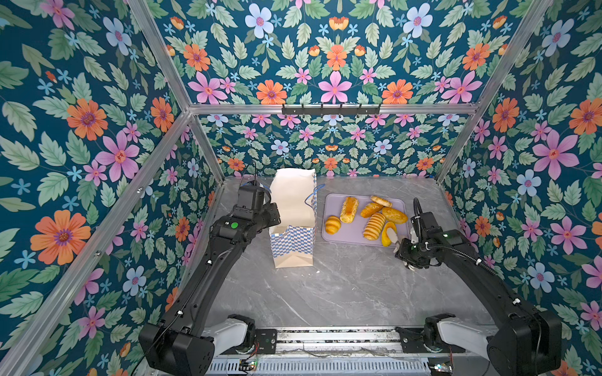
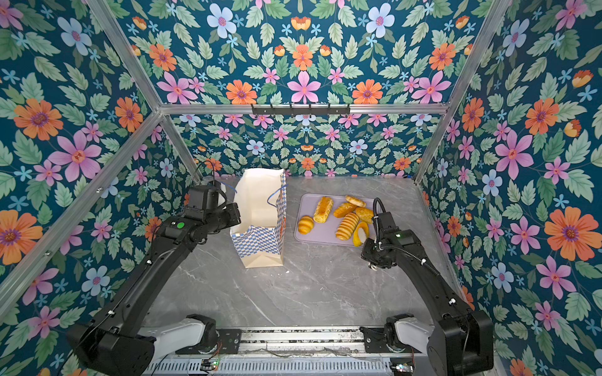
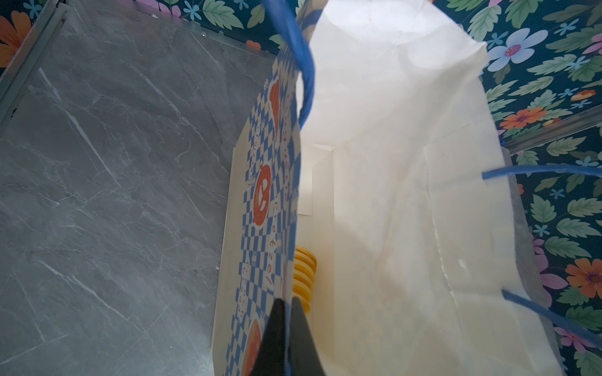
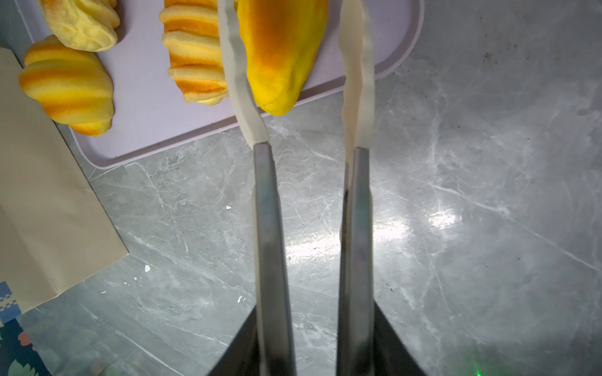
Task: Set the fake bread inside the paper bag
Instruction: 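Pinch the long yellow bread on the tray with the tongs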
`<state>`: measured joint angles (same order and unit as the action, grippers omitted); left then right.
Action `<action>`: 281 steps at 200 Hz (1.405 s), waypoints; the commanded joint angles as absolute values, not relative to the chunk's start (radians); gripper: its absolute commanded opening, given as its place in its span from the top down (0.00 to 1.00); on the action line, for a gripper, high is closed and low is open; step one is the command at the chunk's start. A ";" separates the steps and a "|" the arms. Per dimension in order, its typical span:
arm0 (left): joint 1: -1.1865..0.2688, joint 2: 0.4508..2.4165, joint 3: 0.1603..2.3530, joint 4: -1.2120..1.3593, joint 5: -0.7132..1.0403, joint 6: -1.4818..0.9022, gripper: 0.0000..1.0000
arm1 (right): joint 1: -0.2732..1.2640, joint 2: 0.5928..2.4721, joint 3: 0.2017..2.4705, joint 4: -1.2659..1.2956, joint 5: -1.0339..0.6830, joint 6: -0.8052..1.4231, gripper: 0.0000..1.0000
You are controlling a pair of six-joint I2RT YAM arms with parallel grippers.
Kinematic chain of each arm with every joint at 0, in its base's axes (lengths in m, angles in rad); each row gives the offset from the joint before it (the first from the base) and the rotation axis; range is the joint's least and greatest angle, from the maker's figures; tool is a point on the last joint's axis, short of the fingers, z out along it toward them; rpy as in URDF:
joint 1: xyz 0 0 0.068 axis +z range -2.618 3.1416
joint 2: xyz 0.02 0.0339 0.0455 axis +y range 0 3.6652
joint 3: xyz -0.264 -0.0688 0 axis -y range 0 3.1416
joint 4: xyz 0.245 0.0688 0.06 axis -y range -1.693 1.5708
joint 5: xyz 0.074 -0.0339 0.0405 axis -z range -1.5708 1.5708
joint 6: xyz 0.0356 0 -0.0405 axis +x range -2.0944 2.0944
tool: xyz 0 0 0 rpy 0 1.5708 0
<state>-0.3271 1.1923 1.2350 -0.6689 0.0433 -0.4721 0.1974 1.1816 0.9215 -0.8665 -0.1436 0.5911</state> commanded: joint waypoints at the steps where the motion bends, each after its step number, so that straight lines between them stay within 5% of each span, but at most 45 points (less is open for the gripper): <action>1: -0.326 1.192 1.242 -0.649 0.040 -0.465 0.96 | 0.193 1.198 0.922 -0.824 -0.161 0.587 0.58; 111: -0.325 1.195 1.256 -0.662 0.035 -0.465 0.96 | 0.146 1.283 0.910 -0.726 -0.238 0.586 0.59; 197: -0.325 1.198 1.265 -0.664 0.037 -0.464 0.96 | 0.134 1.255 0.877 -0.716 -0.252 0.594 0.73; 281: -0.325 1.200 1.269 -0.666 0.038 -0.463 0.96 | 0.134 1.178 0.872 -0.766 -0.237 0.595 0.76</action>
<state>-0.3271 1.1995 1.2594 -0.6781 0.0429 -0.4717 0.1337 1.2018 0.8692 -0.7483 -0.2459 0.5919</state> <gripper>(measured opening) 0.058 0.282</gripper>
